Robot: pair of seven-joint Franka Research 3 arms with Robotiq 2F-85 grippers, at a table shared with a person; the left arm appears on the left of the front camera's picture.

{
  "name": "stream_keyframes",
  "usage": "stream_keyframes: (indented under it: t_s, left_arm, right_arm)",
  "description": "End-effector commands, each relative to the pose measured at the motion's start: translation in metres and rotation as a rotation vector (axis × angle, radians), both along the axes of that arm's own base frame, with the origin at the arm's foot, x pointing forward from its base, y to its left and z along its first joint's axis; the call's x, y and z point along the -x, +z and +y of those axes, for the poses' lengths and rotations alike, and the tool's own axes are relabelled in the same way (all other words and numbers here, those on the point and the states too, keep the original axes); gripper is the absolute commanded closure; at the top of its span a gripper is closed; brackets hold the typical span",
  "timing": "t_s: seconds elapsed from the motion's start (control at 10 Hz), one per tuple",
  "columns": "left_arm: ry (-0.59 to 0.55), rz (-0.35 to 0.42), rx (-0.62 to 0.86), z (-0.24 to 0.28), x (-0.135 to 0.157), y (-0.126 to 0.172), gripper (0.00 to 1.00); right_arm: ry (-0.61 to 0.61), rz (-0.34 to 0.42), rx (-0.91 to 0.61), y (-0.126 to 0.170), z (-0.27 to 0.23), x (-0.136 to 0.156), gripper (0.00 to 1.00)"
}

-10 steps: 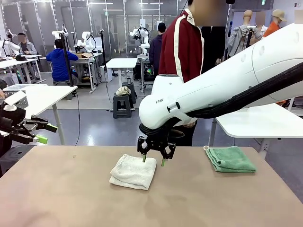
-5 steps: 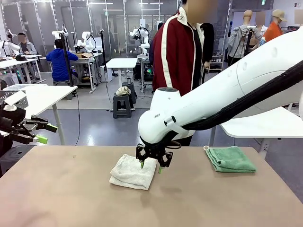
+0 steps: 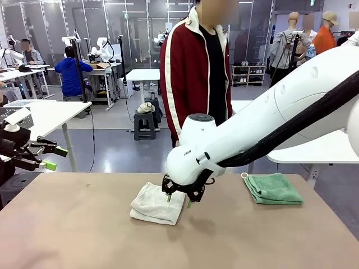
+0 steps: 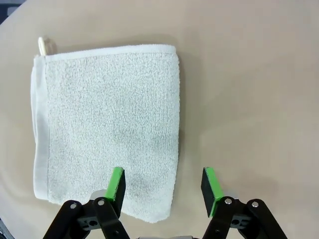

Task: Fold the towels and place them in the basket.
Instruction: Stack the folded Towel with hook on the right side of the table.

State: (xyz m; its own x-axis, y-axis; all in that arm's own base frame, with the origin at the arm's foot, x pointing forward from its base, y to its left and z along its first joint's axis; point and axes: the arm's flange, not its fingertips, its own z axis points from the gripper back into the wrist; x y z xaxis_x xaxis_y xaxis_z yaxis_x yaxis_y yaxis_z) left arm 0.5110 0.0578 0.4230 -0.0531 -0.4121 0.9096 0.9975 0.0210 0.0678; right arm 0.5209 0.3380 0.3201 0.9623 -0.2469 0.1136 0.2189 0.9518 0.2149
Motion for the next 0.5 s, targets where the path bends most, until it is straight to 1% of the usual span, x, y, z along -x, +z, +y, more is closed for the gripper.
stream_keyframes:
  t_s: [0.0,0.2,0.3,0.4]
  left_arm:
    - [0.003,-0.006,-0.002,-0.0010,0.0035,0.0016,0.14]
    - [0.003,-0.006,-0.002,-0.0010,0.0035,0.0016,0.14]
    - [0.003,-0.006,-0.002,-0.0010,0.0035,0.0016,0.14]
    - [0.003,-0.006,-0.002,-0.0010,0.0035,0.0016,0.14]
  right_arm:
    - [-0.057,-0.057,0.019,-0.0108,0.0066,0.0023,0.22]
    - [-0.062,-0.064,0.015,-0.0154,0.0062,-0.0017,0.22]
    - [-0.060,-0.068,0.017,-0.0170,0.0061,-0.0033,0.26]
    - [-0.060,-0.066,0.016,-0.0187,0.0057,-0.0050,0.27]
